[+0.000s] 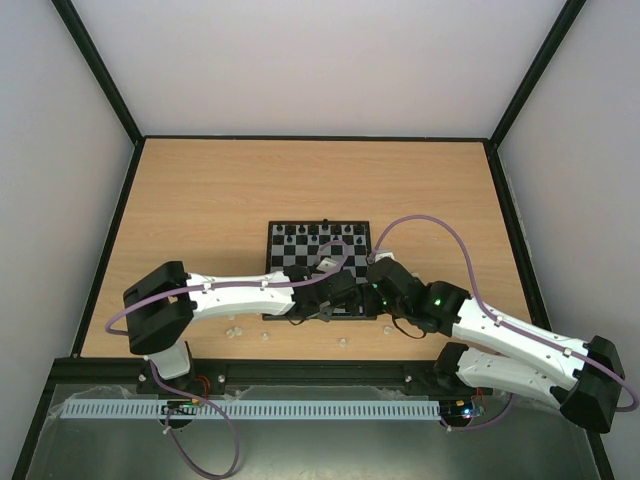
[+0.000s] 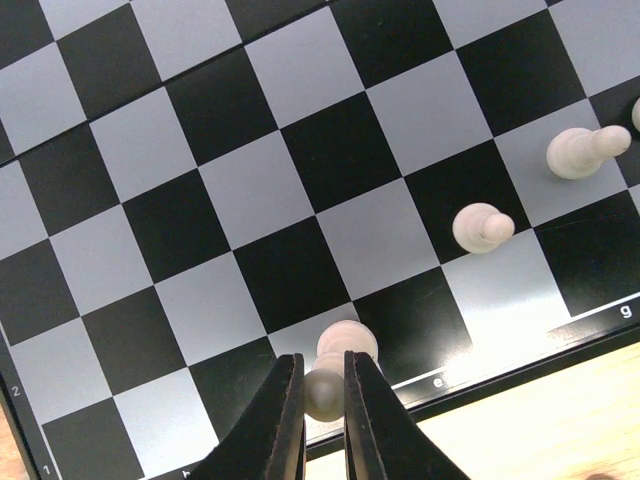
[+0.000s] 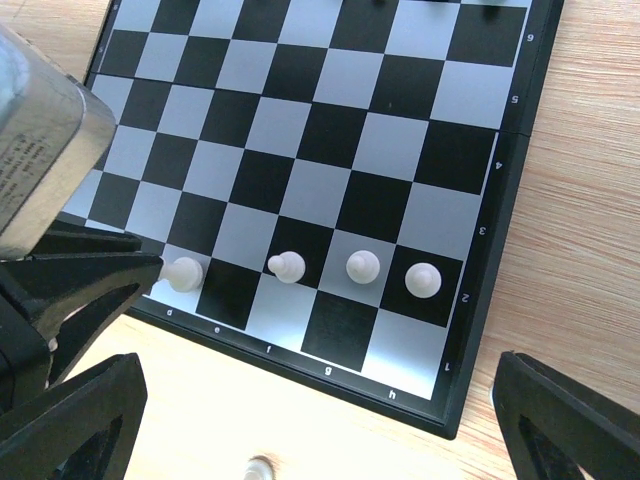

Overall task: Set up the chess pieces on the board
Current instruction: Place the chess piece on the chessboard.

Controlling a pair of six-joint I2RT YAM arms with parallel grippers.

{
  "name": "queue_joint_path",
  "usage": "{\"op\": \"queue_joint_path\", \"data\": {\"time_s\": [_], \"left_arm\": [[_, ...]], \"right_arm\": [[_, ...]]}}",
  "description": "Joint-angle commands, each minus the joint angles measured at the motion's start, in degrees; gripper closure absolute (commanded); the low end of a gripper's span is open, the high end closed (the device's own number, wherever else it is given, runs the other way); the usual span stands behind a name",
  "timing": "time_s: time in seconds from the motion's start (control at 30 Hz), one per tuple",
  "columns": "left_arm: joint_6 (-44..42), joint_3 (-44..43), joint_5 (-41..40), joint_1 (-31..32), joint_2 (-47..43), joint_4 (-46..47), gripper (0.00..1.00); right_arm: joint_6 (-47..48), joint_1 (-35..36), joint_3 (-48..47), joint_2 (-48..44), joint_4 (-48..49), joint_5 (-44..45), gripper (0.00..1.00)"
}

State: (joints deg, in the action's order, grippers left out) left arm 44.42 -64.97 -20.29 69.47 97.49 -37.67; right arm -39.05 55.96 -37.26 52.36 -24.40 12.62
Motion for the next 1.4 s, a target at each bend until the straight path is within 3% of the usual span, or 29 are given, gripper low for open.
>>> {"op": "queue_joint_path", "data": {"time_s": [0.0, 0.63, 0.93, 1.37], "left_arm": [[1.3, -0.4, -2.1, 0.5, 1.1, -3.6, 0.92], [2.2, -0.3, -1.9, 1.2, 3.7, -4.9, 0.87], [3.1, -0.4, -2.0, 1.5, 3.5, -5.6, 0.77], [3.9, 0.1, -2.2, 1.9, 3.5, -6.0, 0.74]], "right_arm": [[-0.6, 0.0, 0.4, -1.4, -0.1, 0.5, 0.04], [-0.2, 0.0, 0.7, -1.6, 0.3, 0.1, 0.04], [0.0, 0.0, 0.9, -1.6, 0.5, 0.0, 0.04], [0.0, 0.0, 1.0, -1.8, 0.7, -0.2, 0.04]]}}
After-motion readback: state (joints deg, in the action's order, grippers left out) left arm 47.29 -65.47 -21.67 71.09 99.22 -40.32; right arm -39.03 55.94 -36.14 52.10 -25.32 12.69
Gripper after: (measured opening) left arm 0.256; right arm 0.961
